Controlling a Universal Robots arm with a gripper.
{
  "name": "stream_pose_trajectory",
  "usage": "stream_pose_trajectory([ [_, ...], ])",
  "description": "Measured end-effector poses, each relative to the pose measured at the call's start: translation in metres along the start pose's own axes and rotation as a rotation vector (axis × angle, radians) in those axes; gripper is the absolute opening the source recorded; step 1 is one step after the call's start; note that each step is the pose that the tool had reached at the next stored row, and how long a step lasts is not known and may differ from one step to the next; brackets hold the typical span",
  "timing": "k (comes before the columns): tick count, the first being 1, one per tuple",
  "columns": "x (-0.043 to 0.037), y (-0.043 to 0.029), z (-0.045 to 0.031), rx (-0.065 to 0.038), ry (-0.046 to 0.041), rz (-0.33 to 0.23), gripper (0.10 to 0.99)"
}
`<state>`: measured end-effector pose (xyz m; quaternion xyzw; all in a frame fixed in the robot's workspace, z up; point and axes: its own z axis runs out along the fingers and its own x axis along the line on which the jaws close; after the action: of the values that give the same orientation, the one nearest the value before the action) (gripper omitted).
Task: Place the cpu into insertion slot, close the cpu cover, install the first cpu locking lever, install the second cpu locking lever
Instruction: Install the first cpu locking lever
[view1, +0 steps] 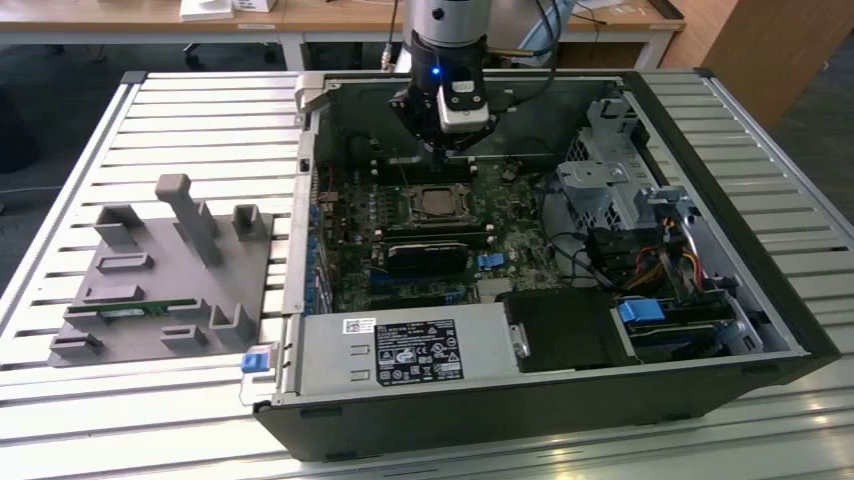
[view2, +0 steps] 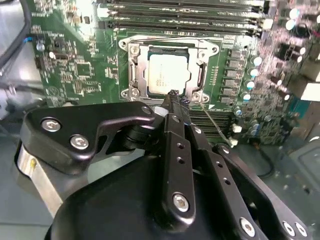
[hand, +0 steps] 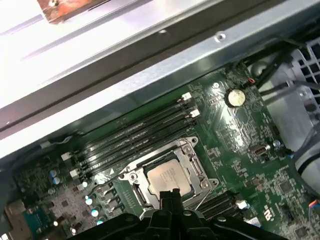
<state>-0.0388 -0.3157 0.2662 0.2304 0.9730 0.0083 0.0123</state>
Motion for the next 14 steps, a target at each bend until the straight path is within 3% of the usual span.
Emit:
stream_pose_trajectory([
  [14, 0.0, 0.0, 0.0002, -0.005, 0.0055, -0.253, 0.106],
])
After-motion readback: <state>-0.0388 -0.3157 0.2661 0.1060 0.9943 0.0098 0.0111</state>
